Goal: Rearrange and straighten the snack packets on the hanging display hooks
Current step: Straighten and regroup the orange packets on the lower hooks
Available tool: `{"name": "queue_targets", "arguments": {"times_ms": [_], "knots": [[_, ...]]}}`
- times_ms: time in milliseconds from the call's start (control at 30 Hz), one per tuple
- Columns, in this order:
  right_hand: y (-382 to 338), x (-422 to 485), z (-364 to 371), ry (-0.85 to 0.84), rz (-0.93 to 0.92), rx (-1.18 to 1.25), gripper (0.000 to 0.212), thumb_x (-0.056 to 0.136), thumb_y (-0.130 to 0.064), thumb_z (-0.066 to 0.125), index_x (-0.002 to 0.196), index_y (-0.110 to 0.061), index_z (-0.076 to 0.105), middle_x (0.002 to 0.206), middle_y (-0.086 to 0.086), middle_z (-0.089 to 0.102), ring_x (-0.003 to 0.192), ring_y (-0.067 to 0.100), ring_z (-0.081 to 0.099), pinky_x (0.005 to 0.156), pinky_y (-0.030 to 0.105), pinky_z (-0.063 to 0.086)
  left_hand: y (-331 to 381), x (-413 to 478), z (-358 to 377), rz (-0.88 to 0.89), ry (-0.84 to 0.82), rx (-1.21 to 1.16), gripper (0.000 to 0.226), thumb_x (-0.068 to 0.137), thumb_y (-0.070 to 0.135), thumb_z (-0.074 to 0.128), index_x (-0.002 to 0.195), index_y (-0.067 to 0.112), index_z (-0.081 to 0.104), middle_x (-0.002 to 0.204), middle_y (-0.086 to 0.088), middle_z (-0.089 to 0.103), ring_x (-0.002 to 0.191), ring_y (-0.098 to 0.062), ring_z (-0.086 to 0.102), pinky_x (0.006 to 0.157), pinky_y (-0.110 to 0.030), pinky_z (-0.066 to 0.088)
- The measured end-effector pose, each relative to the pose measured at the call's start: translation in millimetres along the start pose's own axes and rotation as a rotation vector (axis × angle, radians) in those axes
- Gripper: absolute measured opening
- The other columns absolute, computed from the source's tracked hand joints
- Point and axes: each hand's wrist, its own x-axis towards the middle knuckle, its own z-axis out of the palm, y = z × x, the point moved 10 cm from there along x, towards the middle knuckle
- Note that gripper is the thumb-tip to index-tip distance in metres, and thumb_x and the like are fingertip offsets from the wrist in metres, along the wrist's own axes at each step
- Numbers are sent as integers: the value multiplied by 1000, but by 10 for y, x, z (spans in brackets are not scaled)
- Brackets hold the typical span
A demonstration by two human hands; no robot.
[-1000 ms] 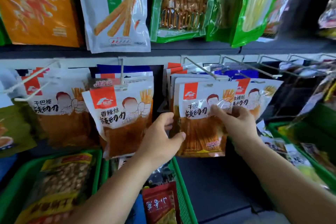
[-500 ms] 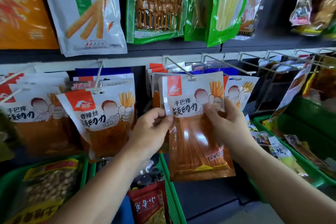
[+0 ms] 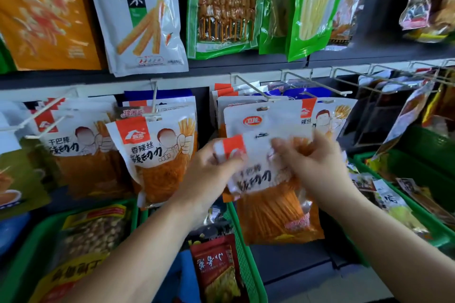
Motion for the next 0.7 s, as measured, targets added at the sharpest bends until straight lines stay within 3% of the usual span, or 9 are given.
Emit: {"name": "queue_targets", "arguments": {"times_ms": [100, 200, 333, 433, 600, 700], "knots": [[264, -134, 492, -352, 120, -150, 8, 94, -16, 77, 95, -9, 80, 88, 3, 83, 83, 21, 81, 75, 41, 65, -26, -74, -233, 44, 80, 190, 7, 93, 23, 74, 87, 25, 76, 84, -3, 77, 74, -10, 70, 64, -19, 55], [414, -222, 676, -507, 240, -149, 12, 93, -15, 77, 98, -4, 80, 93, 6, 83, 89, 23, 80, 84, 40, 65, -135, -152, -410, 25, 93, 308, 8, 90, 27, 78, 84, 31, 79, 79, 3, 76, 73, -8, 68, 67, -25, 55], [411, -253, 835, -504, 286, 10, 21, 98, -20, 71, 105, -1, 77, 98, 18, 81, 92, 34, 79, 85, 45, 64, -125, -253, -573, -6, 108, 281, 5, 88, 28, 80, 85, 31, 81, 82, 4, 78, 81, -14, 74, 71, -32, 62], [305, -245, 974, -452, 234, 68, 18, 99, -18, 68, 106, -3, 77, 95, 18, 81, 86, 32, 79, 75, 38, 65, -63, -289, -728, -18, 132, 262, 3, 84, 31, 83, 86, 32, 81, 86, 2, 79, 87, -21, 76, 80, -41, 65], [116, -232, 1194, -374, 198, 182, 22, 99, -22, 68, 110, -5, 77, 100, 17, 81, 92, 35, 79, 82, 45, 65, -8, -371, -1227, -45, 201, 87, 14, 86, 20, 81, 100, 22, 80, 91, 6, 82, 86, -9, 79, 70, -22, 60], [-71, -272, 1434, -363, 150, 203, 16, 98, -20, 68, 99, -10, 80, 93, 14, 82, 86, 32, 80, 75, 40, 67, 55, -488, -1504, -1, 261, 67, 14, 93, 13, 74, 102, 21, 80, 93, 8, 82, 85, -5, 78, 65, -15, 58]]}}
